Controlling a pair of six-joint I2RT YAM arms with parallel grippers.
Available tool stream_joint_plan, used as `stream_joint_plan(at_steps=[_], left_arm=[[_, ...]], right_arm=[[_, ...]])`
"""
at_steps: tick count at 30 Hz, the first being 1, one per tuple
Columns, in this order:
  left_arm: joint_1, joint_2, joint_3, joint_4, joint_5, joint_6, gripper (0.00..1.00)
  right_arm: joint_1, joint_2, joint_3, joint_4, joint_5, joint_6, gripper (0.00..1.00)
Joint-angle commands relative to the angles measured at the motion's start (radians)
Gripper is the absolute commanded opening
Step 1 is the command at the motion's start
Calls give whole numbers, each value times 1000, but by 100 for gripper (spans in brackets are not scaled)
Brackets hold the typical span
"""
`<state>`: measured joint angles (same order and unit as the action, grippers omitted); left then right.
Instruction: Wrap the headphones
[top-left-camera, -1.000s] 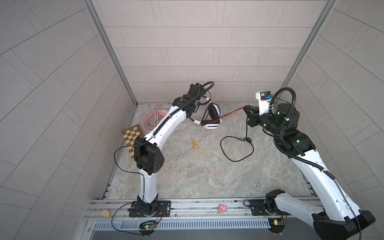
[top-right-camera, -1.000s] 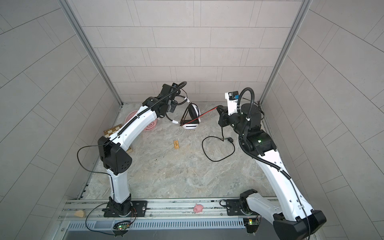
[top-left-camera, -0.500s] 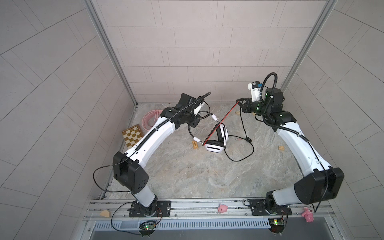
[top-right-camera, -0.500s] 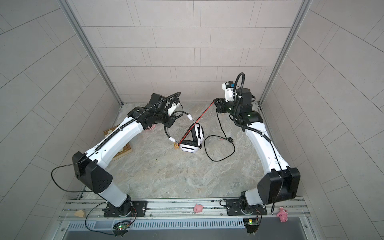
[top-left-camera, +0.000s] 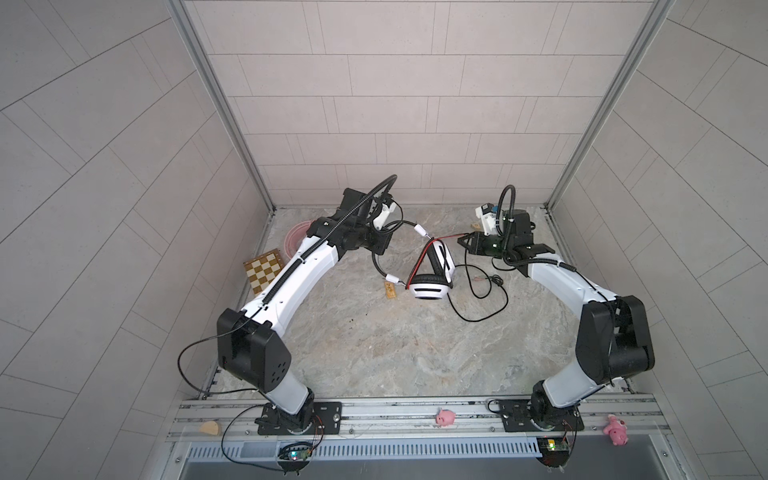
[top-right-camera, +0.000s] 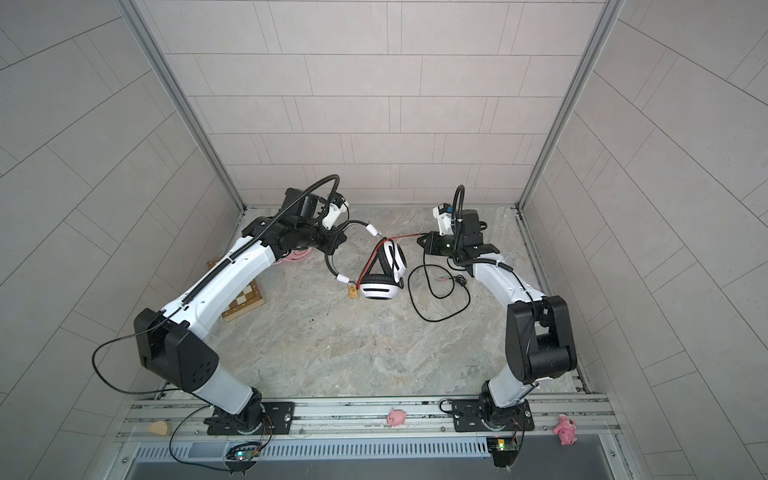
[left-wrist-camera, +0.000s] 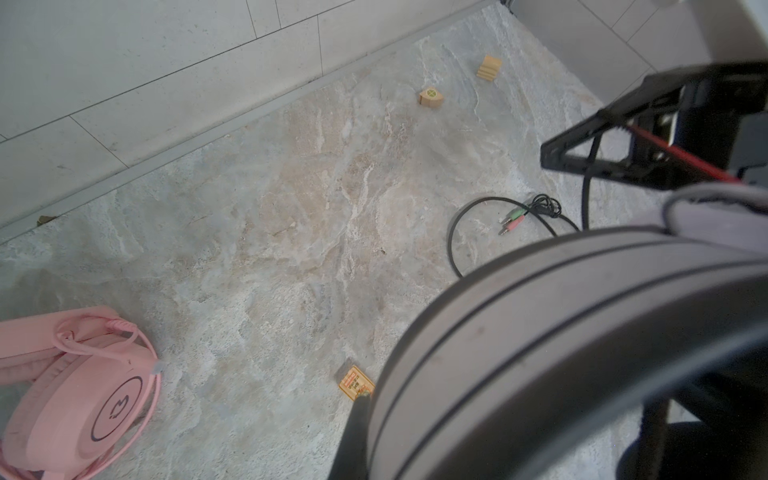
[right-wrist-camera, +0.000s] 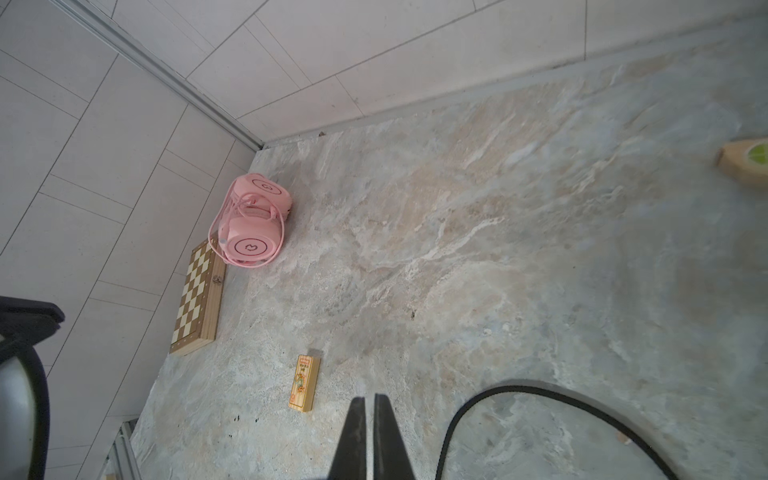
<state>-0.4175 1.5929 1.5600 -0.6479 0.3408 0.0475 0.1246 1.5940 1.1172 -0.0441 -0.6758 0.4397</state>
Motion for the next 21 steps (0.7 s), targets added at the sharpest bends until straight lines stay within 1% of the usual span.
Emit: stream_joint_plan(at_steps=[1, 5, 7, 9, 12, 14, 16, 21], left_arm=[[9, -69, 2, 95, 168, -109, 0], [19, -67, -2, 146, 195, -199, 0], [36, -69, -4, 182, 244, -269, 0], [49, -82, -27, 249, 277, -347, 0], [53, -99, -61, 341, 296, -424, 0], [53, -100, -57, 354, 297, -452, 0], [53, -101, -54, 376, 317, -466, 0], [52, -96, -13, 372, 332, -498, 0]], right_arm=[[20, 38, -10, 64, 27, 8, 0], [69, 93, -1, 30, 45, -9, 0], [87, 122, -20, 80, 39, 8, 0], [103, 152, -26, 138, 0, 61, 0], [141, 178, -57, 261, -33, 119, 0], [169, 197, -63, 321, -38, 147, 0], [197, 229, -46, 341, -60, 175, 2], [240, 276, -49, 408, -52, 204, 10]])
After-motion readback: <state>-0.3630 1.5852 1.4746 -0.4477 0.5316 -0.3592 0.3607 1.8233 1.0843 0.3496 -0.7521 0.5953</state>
